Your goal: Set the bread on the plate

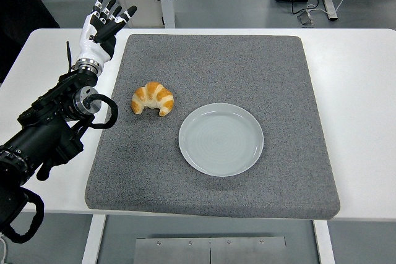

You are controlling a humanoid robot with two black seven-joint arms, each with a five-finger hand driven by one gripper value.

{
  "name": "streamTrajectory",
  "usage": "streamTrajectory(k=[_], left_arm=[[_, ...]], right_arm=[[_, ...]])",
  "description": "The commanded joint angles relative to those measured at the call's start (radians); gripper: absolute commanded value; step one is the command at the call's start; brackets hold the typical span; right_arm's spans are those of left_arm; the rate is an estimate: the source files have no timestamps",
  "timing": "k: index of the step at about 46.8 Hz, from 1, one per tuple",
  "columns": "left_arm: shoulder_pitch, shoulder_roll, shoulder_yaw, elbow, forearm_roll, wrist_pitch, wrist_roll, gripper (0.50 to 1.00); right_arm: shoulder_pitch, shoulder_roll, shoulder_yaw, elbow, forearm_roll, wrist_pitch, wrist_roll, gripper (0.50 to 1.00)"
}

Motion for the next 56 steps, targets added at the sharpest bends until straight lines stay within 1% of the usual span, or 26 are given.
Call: streamTrajectory(k=[1, 22, 38, 41, 46, 51, 56], left_arm=[[0.000, 0.001, 0.000, 0.000, 0.002, 0.000, 0.000, 0.972], [-0.001, 0.000, 0.006, 0.000, 0.008, 0.000, 0.006, 0.972], [-0.012, 0.047, 0.021, -0.013, 0.018, -0.003, 0.015, 0.972], [-0.015, 0.066, 0.026, -0.014, 0.018, -0.005, 0.015, 0.972], [-0.023, 0.103, 0.081, -0.040, 0.020, -0.003, 0.015, 0.972], [-0.038, 0.152, 0.168, -0.121, 0.037, 0.002, 0.018, 0.972], [-0.047, 0.233, 0.258, -0.187, 0.071, 0.037, 0.017, 0.972]], right_arm=[[0.000, 0.000, 0.000, 0.000, 0.001, 0.000, 0.000, 1.000], [-0.001, 0.000, 0.000, 0.000, 0.001, 0.000, 0.000, 1.000], [-0.001, 0.000, 0.000, 0.000, -0.001, 0.000, 0.000, 1.000], [0.000, 0.000, 0.000, 0.000, -0.001, 0.000, 0.000, 1.000], [-0.001, 0.000, 0.000, 0.000, -0.001, 0.000, 0.000, 1.000], [0.000, 0.000, 0.000, 0.000, -0.001, 0.000, 0.000, 1.000], [-0.001, 0.000, 0.000, 0.000, 0.001, 0.000, 0.000, 1.000]])
